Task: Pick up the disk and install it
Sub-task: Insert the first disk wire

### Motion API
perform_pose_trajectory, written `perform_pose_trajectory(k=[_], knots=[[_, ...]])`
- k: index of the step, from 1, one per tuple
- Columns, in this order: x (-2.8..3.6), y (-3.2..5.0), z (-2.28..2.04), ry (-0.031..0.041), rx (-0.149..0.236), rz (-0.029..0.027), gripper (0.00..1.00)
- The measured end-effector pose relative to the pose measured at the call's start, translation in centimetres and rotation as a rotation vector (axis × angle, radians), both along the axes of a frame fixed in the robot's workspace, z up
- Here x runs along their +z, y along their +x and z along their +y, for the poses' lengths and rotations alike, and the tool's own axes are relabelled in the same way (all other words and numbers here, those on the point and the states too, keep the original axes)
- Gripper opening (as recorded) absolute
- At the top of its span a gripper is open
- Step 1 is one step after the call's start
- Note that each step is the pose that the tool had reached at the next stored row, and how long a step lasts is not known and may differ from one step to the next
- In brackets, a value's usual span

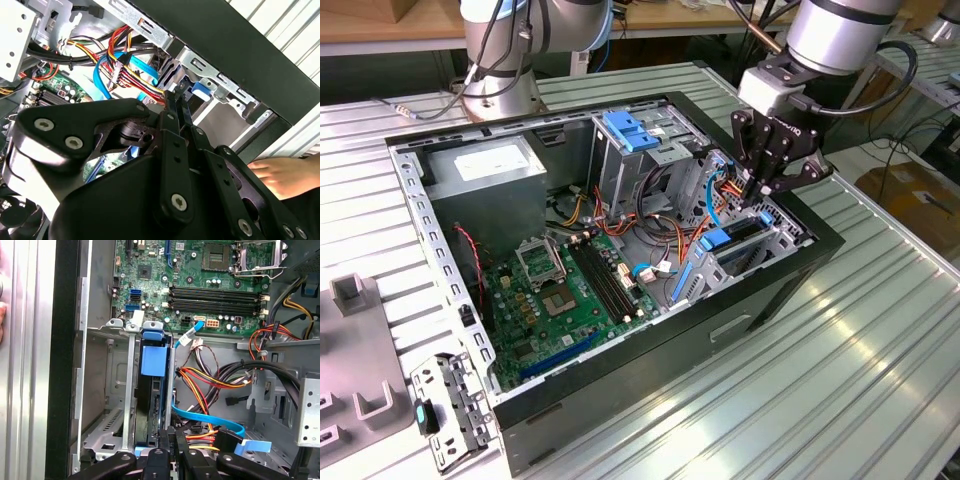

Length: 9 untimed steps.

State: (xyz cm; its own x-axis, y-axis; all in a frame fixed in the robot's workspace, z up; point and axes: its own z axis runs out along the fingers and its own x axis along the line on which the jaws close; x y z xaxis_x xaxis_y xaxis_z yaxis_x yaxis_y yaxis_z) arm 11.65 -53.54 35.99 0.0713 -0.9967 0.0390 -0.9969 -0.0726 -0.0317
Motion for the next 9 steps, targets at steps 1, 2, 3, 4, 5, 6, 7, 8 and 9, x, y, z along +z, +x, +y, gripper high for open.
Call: perform_pose_trajectory(k=[1,2,3,4,5,6,7,8,9], knots=[[0.0,0.0,0.0,0.0,0.0,0.0,0.16],[0.0,0.0,-0.05,-0.0001,0.0,0.0,0.16],[0.0,0.0,-0.16,-0.0001,0.0,0.0,0.16],[0.0,0.0,-0.37,-0.0001,0.0,0.0,0.16],[-0.03,0.0,-0.71,0.0,0.0,0.0,0.16],[-0.07,-0.04,-0.9,0.0,0.0,0.0,0.16],[-0.16,-0.26,-0.95,0.0003,0.0,0.0,0.16],[-0.29,-0.71,-0.98,0.0004,0.0,-0.0005,0.16],[-0.43,-0.97,-0.99,0.0006,0.0,-0.0029,0.16]])
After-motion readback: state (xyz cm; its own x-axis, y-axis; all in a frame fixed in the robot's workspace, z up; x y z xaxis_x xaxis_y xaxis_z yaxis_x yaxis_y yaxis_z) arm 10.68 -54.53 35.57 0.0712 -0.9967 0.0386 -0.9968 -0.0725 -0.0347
